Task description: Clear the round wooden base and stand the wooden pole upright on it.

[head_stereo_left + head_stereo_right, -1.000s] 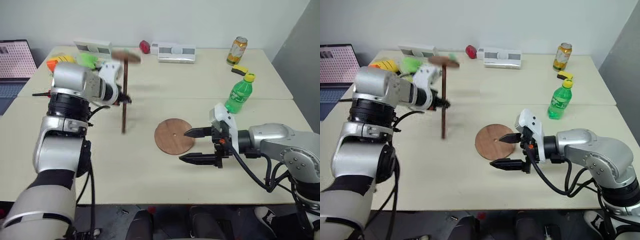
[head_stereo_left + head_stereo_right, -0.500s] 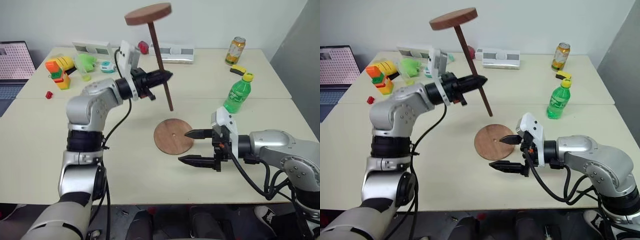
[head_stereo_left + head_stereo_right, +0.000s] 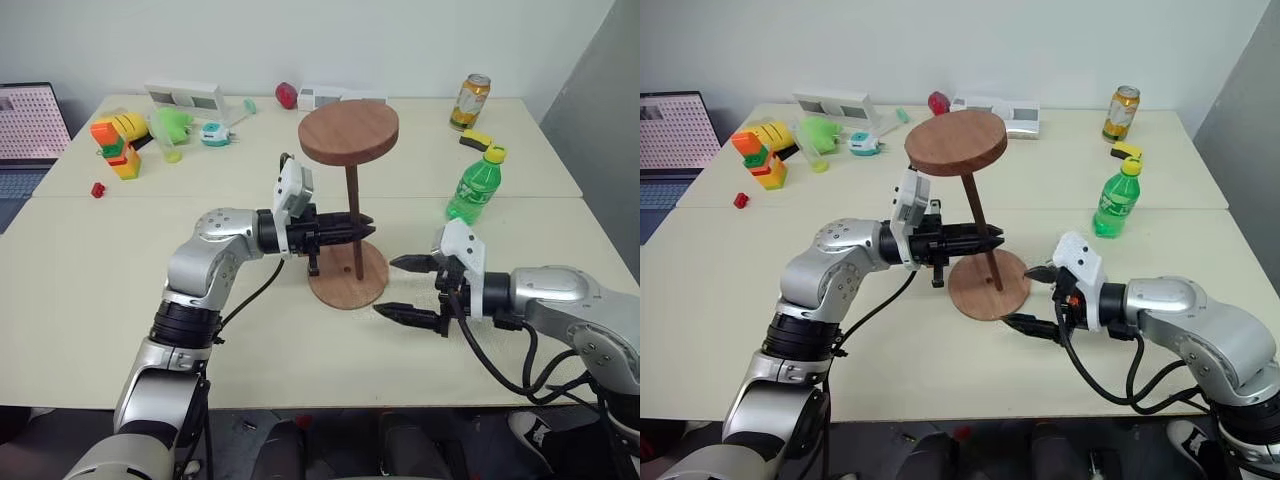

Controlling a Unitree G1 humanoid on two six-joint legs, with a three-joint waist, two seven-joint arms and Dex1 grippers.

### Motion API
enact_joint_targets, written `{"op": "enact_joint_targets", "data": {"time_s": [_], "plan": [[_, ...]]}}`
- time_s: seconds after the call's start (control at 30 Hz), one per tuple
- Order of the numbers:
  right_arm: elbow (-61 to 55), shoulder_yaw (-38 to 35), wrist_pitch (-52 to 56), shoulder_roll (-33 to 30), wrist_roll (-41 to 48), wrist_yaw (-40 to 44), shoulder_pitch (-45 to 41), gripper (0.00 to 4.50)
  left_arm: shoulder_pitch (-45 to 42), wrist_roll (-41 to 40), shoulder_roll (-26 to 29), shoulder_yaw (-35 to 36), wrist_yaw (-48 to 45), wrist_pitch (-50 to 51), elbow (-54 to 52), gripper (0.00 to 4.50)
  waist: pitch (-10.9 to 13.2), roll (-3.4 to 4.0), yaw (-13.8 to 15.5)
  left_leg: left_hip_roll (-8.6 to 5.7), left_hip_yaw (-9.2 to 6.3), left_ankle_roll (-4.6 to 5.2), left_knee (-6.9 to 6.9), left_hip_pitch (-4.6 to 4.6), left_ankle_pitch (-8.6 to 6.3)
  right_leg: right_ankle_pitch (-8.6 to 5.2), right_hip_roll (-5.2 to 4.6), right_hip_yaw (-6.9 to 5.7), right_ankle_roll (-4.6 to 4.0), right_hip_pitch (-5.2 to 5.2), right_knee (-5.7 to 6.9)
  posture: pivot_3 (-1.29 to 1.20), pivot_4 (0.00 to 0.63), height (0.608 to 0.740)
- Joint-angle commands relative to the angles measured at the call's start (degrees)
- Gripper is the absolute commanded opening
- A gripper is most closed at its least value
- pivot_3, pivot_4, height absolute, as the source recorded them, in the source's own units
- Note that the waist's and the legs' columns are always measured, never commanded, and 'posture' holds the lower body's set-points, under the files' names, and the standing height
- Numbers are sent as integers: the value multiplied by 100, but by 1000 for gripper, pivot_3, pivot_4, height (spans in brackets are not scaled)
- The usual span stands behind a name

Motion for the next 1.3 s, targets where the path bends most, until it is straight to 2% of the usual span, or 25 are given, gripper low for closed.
{"op": "enact_joint_targets", "data": {"time_s": [0.03, 0.5, 0.7, 1.03, 1.3], "plan": [[-68, 118, -322, 39, -324, -64, 103, 4500, -14, 259, 27, -61, -44, -465, 186, 243, 0, 0, 0, 0, 0, -1, 0, 0, 1, 0, 0, 0, 0, 0, -1, 0, 150, 740], [-83, 163, -355, 203, -503, -71, 217, 4500, -102, 871, -123, -221, 96, -1282, 1091, 243, -4, -1, 2, 0, -2, 2, 0, 7, -1, 0, 1, 0, 0, 7, 1, 0, 150, 740], [-105, 163, -315, 223, -484, -71, 225, 4500, -163, 859, -80, -244, 24, -1242, 1190, 243, -5, -2, 0, 0, -2, 3, 0, 10, -1, 0, 1, 0, 0, 11, 2, 0, 150, 740], [-60, 132, -287, 243, -432, -56, 213, 4500, 41, 654, 67, -206, -93, -681, 742, 243, -6, -1, -3, 1, -4, 3, 0, 11, -1, 0, 2, -1, 0, 11, 1, 0, 150, 740], [-16, 138, -291, 299, -437, -61, 182, 4500, 93, 839, 113, -281, -73, -829, 810, 243, -7, -1, -3, 1, -4, 3, 0, 12, -2, 0, 2, -1, 0, 12, 1, 0, 150, 740]]}}
